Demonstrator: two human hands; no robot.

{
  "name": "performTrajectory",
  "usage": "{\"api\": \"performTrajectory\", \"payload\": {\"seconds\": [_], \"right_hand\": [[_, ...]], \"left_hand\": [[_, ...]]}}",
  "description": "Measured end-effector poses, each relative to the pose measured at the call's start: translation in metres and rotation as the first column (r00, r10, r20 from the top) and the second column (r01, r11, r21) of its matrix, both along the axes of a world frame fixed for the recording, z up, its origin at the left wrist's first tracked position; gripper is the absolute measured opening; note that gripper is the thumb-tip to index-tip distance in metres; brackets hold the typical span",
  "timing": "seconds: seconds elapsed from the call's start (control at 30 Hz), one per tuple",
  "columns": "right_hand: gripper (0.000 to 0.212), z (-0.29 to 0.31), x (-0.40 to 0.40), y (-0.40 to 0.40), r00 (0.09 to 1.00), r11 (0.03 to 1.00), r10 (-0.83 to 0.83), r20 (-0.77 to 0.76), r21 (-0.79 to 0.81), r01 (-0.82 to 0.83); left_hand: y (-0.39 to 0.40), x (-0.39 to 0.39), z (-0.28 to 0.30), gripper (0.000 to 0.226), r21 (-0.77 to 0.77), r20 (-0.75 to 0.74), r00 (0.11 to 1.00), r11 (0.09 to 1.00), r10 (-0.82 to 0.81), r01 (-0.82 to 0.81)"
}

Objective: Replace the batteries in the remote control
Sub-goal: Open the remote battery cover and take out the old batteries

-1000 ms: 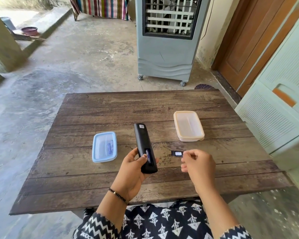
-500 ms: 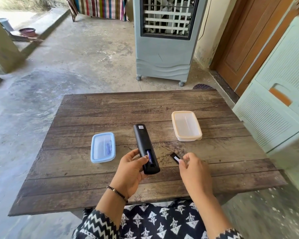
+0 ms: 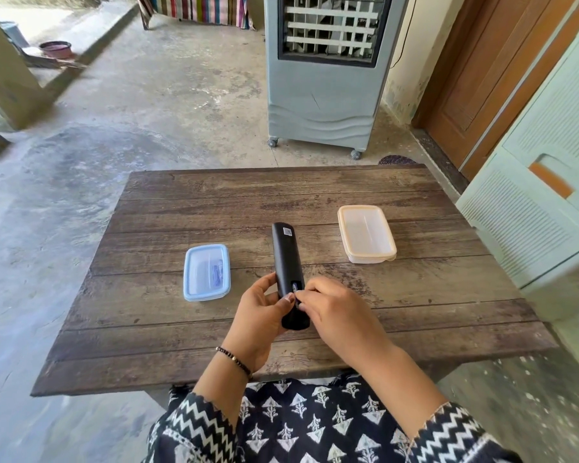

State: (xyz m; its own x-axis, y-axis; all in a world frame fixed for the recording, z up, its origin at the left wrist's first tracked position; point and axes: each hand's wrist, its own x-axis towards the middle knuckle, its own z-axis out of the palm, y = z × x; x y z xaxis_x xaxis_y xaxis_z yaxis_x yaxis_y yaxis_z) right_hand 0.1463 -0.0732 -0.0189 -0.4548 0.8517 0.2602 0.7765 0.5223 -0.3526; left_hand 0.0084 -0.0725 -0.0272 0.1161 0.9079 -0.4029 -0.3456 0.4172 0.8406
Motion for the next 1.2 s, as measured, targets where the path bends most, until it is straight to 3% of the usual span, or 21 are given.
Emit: {"api": "performTrajectory", "payload": {"seconds": [0.2, 0.4, 0.57, 0.83, 0.97, 1.2], "right_hand": [[0.013, 0.017, 0.002, 0.007, 0.989, 0.993, 0.112, 0.096, -0.054, -0.107], [0.02, 0.035, -0.002, 0.014, 0.921, 0.965, 0.259, 0.29, -0.129, -0.23], [0.016, 0.032, -0.002, 0.013, 0.895, 0.948, 0.318, 0.314, -0.096, -0.303], [0.013, 0.018, -0.001, 0.009, 0.955, 0.975, 0.217, 0.199, -0.007, -0.221], [0.029, 0.01, -0.002, 0.007, 0.97, 0.986, 0.156, 0.188, 0.024, -0.163], [0.026, 0.006, -0.003, -0.001, 0.972, 0.988, 0.114, 0.208, 0.074, -0.132]], "left_hand": [[-0.007, -0.002, 0.003, 0.037, 0.036, -0.03, 0.999, 0.999, -0.028, 0.029], [-0.013, -0.003, 0.0, 0.041, 0.031, -0.054, 0.997, 0.998, -0.049, 0.051], [-0.013, -0.004, -0.001, 0.035, 0.004, -0.039, 0.999, 1.0, -0.028, 0.028], [-0.002, -0.004, -0.001, 0.03, -0.008, -0.046, 0.999, 1.0, 0.022, -0.022], [0.0, -0.006, -0.001, 0.029, -0.012, -0.032, 0.999, 0.999, 0.036, -0.037], [0.0, -0.006, 0.0, 0.026, -0.01, -0.008, 0.998, 0.998, 0.055, -0.055]]}}
